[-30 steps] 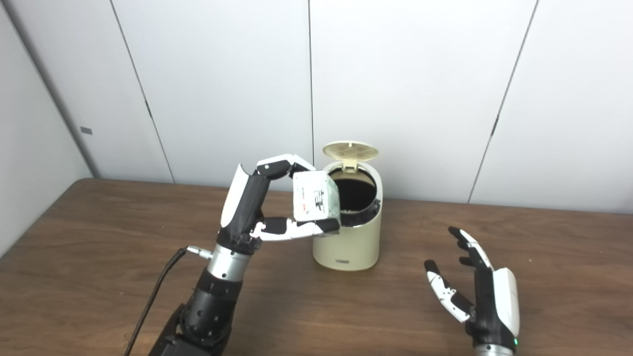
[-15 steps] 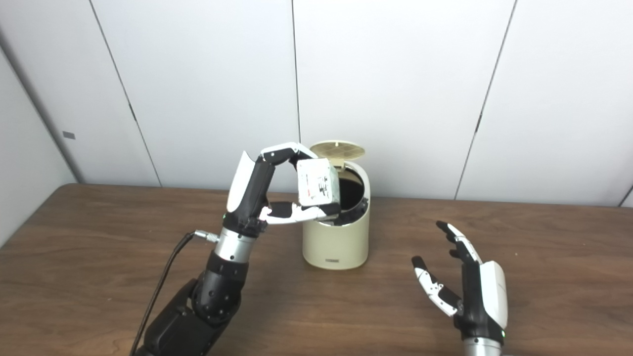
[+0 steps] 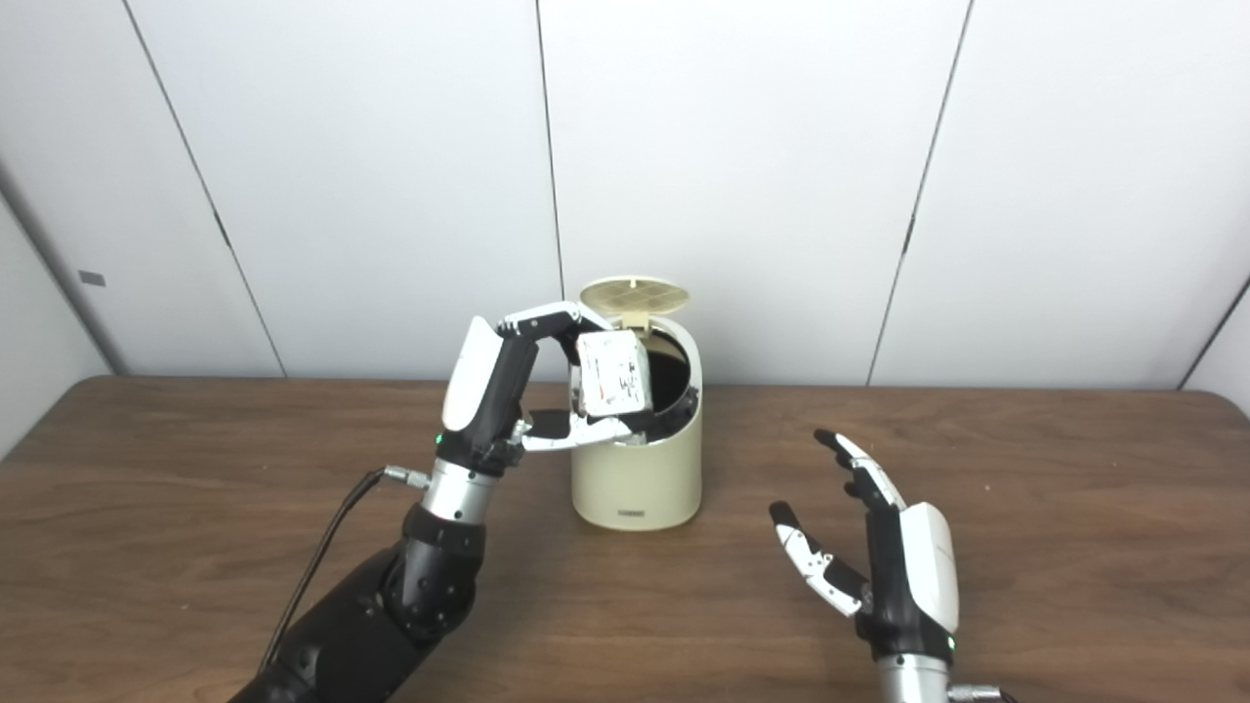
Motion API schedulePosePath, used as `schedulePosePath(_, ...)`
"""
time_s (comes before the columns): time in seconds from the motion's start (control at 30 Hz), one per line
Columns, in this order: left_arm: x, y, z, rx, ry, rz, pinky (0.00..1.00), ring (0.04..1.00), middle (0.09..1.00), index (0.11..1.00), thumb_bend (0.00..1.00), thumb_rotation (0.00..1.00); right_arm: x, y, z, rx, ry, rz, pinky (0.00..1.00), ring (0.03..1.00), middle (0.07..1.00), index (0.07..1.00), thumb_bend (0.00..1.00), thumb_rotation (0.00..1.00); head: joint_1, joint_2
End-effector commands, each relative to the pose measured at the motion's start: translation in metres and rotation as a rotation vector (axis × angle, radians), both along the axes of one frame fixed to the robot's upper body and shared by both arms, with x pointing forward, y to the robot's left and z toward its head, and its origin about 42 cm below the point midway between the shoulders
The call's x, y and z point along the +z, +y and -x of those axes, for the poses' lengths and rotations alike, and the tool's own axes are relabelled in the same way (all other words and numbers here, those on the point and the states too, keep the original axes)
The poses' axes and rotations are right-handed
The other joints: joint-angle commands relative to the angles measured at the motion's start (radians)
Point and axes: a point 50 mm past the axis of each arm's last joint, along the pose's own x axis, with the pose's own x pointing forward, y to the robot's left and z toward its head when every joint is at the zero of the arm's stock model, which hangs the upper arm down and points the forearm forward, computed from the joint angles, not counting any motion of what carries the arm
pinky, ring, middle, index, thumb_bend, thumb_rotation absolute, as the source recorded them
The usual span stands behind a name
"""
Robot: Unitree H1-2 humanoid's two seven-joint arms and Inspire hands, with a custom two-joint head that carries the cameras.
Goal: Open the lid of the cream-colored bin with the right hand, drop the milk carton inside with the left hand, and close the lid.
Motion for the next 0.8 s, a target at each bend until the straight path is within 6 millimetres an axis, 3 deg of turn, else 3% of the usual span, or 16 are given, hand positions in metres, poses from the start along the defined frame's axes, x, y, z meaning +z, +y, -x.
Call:
schedulePosePath(0.0, 0.035, -0.005, -0.011, -0.017, -0.093, 0.056, 0.39, 0.463, 0.474, 0.482, 0.5, 0.0, -0.018, 0.022, 0.013, 0.008, 0.056, -0.05, 0.71, 0.822, 0.844, 0.829, 0.23, 0.43, -0.005, -0.001)
schedulePosePath(0.2, 0.032, -0.007, -0.017, -0.014, -0.088, 0.017, 0.39, 0.465, 0.477, 0.477, 0.5, 0.0, -0.019, 0.024, 0.014, 0.011, 0.051, -0.04, 0.7, 0.818, 0.843, 0.821, 0.23, 0.41, -0.02, -0.005)
schedulePosePath(0.77, 0.017, -0.01, -0.031, -0.008, -0.023, -0.058, 0.38, 0.461, 0.486, 0.472, 0.5, 0.0, -0.019, 0.028, 0.021, 0.006, 0.053, -0.037, 0.69, 0.803, 0.829, 0.805, 0.24, 0.51, -0.04, 0.009)
